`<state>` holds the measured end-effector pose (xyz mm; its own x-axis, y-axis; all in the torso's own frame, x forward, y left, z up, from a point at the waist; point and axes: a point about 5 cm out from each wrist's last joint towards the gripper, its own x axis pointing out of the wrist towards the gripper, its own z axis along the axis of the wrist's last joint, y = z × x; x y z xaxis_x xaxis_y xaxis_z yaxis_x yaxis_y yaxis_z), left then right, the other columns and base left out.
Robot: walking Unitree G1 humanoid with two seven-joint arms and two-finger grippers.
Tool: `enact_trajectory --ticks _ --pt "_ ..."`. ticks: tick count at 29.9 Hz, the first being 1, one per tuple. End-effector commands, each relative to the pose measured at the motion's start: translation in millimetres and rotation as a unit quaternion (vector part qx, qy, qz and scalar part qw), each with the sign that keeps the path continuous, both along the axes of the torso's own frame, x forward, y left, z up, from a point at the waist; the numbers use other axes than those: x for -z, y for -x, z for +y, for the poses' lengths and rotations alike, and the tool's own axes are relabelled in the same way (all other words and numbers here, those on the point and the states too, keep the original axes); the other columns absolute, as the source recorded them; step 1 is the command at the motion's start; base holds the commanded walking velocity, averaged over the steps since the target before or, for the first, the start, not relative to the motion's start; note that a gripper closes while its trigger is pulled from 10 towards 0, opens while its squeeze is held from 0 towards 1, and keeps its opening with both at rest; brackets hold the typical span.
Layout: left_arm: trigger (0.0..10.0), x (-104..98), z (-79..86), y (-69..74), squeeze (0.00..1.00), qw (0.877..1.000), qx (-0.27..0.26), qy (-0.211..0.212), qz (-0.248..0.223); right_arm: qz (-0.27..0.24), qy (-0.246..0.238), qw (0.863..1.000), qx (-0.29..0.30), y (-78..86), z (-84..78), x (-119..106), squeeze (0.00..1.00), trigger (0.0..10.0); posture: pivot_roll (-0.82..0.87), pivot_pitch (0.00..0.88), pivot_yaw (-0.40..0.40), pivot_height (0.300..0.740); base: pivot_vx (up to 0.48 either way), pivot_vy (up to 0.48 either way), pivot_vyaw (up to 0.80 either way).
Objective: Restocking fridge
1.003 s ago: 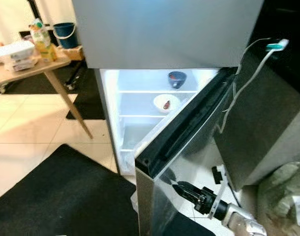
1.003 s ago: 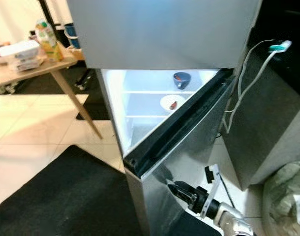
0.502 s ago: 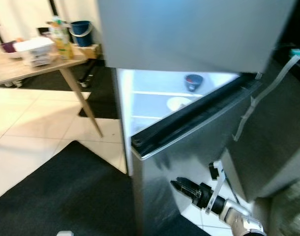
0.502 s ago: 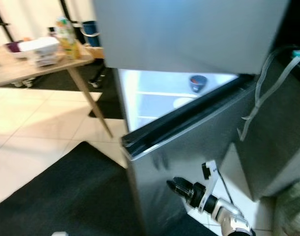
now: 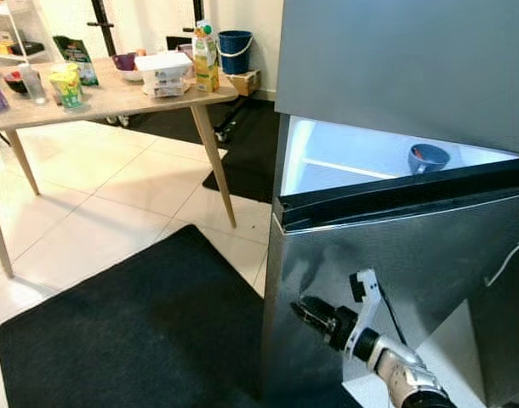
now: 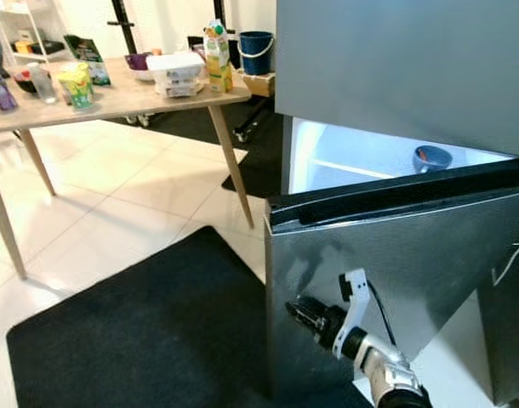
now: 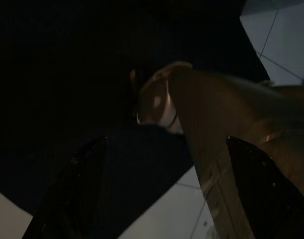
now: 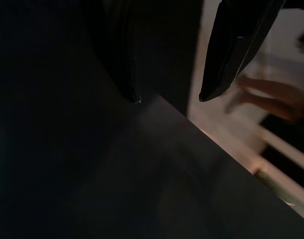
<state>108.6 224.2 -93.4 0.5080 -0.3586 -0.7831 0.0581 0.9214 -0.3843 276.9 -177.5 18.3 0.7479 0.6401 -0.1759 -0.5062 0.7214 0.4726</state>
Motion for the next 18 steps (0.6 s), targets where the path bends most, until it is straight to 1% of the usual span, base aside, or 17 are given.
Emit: enact_trajectory --ticks 1,3,5,6,7,9,10,11,12,13,14,15,16,18 --pt "10.0 0.3 -3.9 -1.9 0.00 1.000 0.003 -0.001 -0.006 0.002 0.016 1.000 0.014 -0.4 -4.6 1.5 0.00 10.0 -0.03 0.061 -0.012 0.740 0.000 0.000 0.00" --pt "10.0 -2.0 -4.5 -8.6 0.00 1.000 0.011 -0.003 -0.021 0.002 0.022 1.000 0.020 -1.1 -5.1 2.3 0.00 10.0 -0.03 0.061 -0.012 0.740 0.000 0.000 0.00" --pt "10.0 -7.5 -7.6 -21.9 0.00 0.998 0.028 0.008 -0.052 0.003 0.036 0.999 0.034 -2.5 -7.5 2.9 0.00 10.0 -0.03 0.061 -0.012 0.740 0.000 0.000 0.00" --pt "10.0 -7.5 -7.6 -21.9 0.00 0.998 0.028 0.008 -0.052 0.003 0.036 0.999 0.034 -2.5 -7.5 2.9 0.00 10.0 -0.03 0.061 -0.012 0.740 0.000 0.000 0.00" --pt "10.0 -17.9 -13.1 -44.5 0.00 0.993 0.059 0.016 -0.106 0.000 0.050 0.998 0.050 -5.0 -10.5 1.9 0.00 10.0 -0.03 0.063 -0.013 0.740 0.000 0.000 0.00" --pt "10.0 -28.0 -17.6 -63.2 0.00 0.985 0.081 0.022 -0.152 -0.003 0.061 0.996 0.061 -7.6 -13.0 0.3 0.00 10.0 -0.02 0.062 -0.014 0.740 0.000 0.000 0.00" --pt "10.0 -30.5 -18.6 -67.2 0.00 0.983 0.086 0.023 -0.162 -0.003 0.064 0.996 0.064 -8.2 -13.4 0.0 0.00 10.0 -0.02 0.062 -0.014 0.740 0.000 0.000 0.00" --pt "10.0 -39.7 -22.7 -82.0 0.00 0.975 0.105 0.030 -0.196 -0.007 0.063 0.996 0.067 -9.9 -14.5 -1.8 0.00 10.0 -0.03 0.062 -0.013 0.740 0.000 0.000 0.00" --pt "10.0 -46.0 -25.4 -91.4 0.00 0.968 0.122 0.028 -0.217 -0.010 0.063 0.996 0.069 -11.2 -15.2 -3.2 0.00 10.0 -0.03 0.061 -0.011 0.740 0.000 0.000 0.00" --pt "10.0 -46.0 -25.4 -91.4 0.00 0.968 0.122 0.028 -0.217 -0.010 0.063 0.996 0.069 -11.2 -15.2 -3.2 0.00 10.0 -0.03 0.061 -0.011 0.740 0.000 0.000 0.00" --pt "10.0 -58.0 -30.9 -108.6 0.00 0.955 0.154 0.024 -0.252 -0.016 0.069 0.995 0.071 -13.8 -16.1 -5.7 0.00 10.0 -0.03 0.061 -0.010 0.740 0.000 0.000 0.00" --pt "10.0 -63.1 -33.5 -115.0 0.00 0.949 0.167 0.024 -0.267 -0.019 0.072 0.995 0.070 -14.8 -16.2 -6.8 0.00 10.0 -0.03 0.061 -0.010 0.740 0.000 0.000 0.00" --pt "10.0 -65.7 -35.0 -118.2 0.00 0.946 0.173 0.025 -0.275 -0.021 0.074 0.995 0.070 -15.4 -16.1 -7.4 0.00 10.0 -0.03 0.061 -0.010 0.740 0.000 0.000 0.00" --pt "10.0 -73.1 -43.7 -123.9 0.00 0.929 0.217 0.030 -0.299 -0.026 0.077 0.994 0.068 -17.0 -15.5 -9.2 0.00 10.0 -0.03 0.063 -0.005 0.740 0.000 0.000 0.00"
